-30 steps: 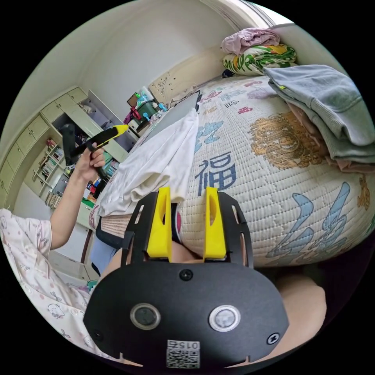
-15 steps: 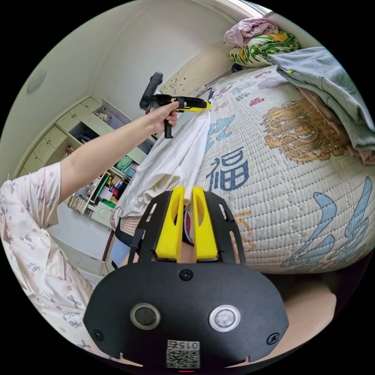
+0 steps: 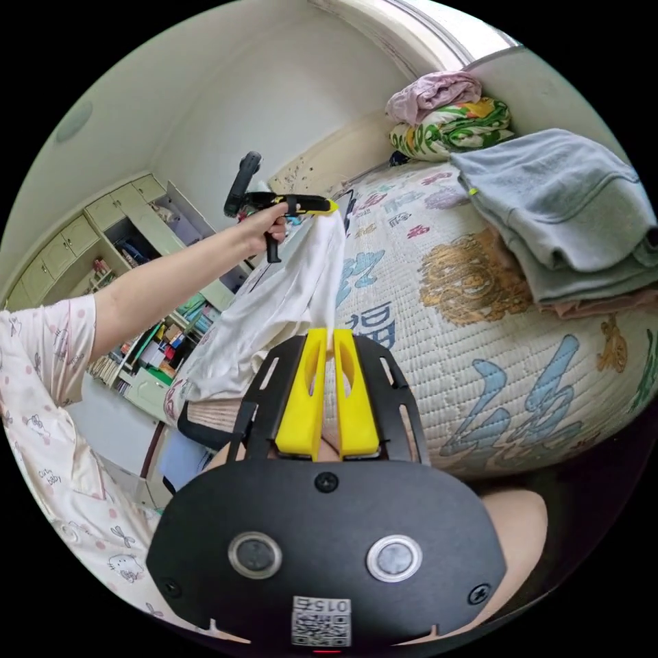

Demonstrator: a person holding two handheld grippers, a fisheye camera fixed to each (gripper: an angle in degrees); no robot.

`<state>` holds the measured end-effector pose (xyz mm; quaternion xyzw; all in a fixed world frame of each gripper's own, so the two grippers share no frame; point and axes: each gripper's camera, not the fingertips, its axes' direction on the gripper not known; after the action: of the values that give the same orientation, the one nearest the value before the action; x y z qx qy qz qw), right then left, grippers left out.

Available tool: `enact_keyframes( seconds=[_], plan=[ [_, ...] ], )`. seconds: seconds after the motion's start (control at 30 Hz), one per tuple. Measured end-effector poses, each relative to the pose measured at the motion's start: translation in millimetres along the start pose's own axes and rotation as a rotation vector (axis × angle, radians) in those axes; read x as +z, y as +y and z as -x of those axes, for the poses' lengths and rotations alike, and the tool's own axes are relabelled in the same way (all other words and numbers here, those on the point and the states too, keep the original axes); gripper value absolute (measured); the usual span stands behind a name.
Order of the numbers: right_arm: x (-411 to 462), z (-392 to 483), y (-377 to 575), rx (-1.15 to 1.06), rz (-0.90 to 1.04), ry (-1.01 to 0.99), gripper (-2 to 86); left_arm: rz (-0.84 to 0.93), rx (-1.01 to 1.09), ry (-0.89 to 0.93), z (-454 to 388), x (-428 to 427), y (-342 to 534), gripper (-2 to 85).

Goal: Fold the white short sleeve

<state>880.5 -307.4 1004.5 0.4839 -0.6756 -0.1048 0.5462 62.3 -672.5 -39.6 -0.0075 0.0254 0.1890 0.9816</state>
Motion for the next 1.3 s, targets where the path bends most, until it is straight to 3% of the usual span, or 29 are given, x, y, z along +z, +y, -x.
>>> enact_keyframes(
  seconds=[0.1,0.2,0.33,0.5,0.63,0.77,0.83,0.9,1.13,1.3],
  plan=[
    [-55,-26,-6,0.083,-0.162,0.001,0.5,-0.156,-0.072,0.093,10,-32,6,1.7],
    [-112,-5,-15,-0.002,-0.266,0.005,0.6,-0.307,-0.141,0.222,33,-68,25,1.6],
    [-128,52,-9,-0.224,-0.195,-0.097,0.6,-0.441,-0.202,0.334,77,-102,92,1.5],
    [-52,127,53,-0.438,-0.027,-0.234,0.6,-0.521,-0.263,0.337,143,-122,214,1.5],
    [67,153,113,-0.532,0.182,-0.276,0.6,-0.476,-0.362,0.291,183,-95,317,1.7],
    [188,130,174,-0.523,0.41,-0.264,0.8,-0.319,-0.576,0.18,212,-25,412,1.6],
    [216,122,199,-0.561,0.467,-0.197,0.8,-0.336,-0.673,0.15,217,-10,444,1.2],
    [231,111,218,-0.589,0.489,-0.159,0.8,-0.395,-0.719,0.241,214,2,469,2.8],
    [266,36,241,-0.548,0.539,-0.154,0.6,-0.379,-0.606,0.428,153,47,422,10.1],
    [277,4,260,-0.568,0.551,-0.145,0.5,-0.282,-0.527,0.239,105,66,387,4.0]
  ],
)
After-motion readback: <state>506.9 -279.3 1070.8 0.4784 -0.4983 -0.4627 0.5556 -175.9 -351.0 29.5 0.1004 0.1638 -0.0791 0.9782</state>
